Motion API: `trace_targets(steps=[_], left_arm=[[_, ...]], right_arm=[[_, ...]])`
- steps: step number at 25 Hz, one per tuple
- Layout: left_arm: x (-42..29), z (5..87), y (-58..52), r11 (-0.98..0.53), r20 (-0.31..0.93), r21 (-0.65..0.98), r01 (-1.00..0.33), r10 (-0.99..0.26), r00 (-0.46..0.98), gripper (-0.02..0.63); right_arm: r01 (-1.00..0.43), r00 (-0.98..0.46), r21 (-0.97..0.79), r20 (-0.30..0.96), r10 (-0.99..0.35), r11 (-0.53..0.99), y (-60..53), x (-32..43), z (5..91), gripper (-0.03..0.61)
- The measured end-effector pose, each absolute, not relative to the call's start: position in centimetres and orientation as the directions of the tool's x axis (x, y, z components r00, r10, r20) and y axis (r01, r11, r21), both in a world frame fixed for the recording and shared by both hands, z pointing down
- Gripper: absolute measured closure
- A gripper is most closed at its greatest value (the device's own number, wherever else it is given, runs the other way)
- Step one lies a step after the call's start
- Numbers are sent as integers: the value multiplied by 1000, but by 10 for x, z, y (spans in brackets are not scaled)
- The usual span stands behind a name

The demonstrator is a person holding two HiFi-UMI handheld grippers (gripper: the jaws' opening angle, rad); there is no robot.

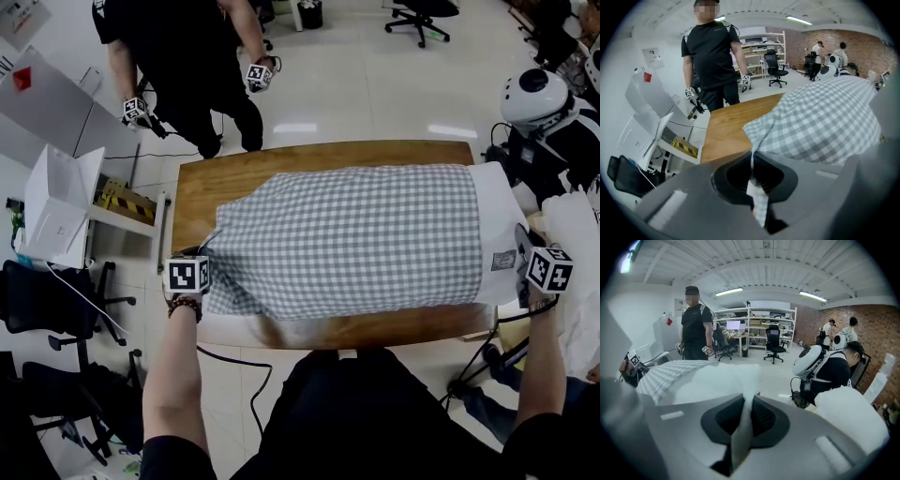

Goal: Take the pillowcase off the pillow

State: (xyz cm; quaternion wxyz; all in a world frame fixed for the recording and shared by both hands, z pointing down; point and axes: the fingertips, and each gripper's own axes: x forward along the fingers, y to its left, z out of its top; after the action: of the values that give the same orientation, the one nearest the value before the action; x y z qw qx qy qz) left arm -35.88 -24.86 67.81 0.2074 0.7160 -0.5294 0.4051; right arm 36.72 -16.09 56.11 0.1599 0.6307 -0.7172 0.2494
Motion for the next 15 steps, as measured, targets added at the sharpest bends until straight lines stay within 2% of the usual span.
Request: trace_targets(steps=[8, 15], left_arm=[[-409, 669, -241, -304, 801, -147, -941, -595, 67, 609], [-453, 651, -252, -275, 787, -128, -953, -613, 71, 609]], right_arm=[[-991, -115, -127, 577, -808, 50, -159, 378, 556, 555], [-994, -82, -110, 602, -794, 19, -165, 356, 562, 554]])
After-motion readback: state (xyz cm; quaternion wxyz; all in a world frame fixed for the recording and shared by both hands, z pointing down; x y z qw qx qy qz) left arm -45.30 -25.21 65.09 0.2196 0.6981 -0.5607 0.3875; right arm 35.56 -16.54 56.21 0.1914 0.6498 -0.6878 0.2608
